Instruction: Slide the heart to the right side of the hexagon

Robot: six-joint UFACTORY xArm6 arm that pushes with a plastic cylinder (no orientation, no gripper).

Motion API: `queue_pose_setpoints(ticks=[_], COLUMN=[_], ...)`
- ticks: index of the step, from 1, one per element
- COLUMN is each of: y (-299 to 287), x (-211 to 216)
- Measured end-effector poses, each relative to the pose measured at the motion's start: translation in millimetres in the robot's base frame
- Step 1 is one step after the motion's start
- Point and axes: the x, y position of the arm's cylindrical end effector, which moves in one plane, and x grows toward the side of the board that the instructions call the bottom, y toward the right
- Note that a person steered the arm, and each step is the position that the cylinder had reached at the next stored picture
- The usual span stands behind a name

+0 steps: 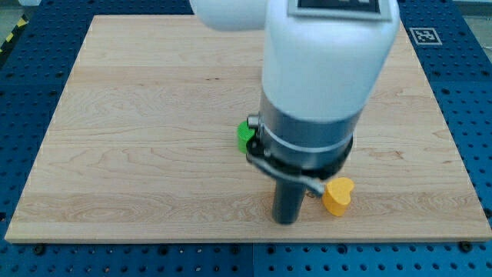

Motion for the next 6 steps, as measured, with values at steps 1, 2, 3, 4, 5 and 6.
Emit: queue_pose_setpoints(ticks=[1,2,3,4,5,6], y=[40.3,61.7,68.3,106.2,135.4,142.4], x=[-14.3,-4.6,3.7,3.7,3.6,17.2])
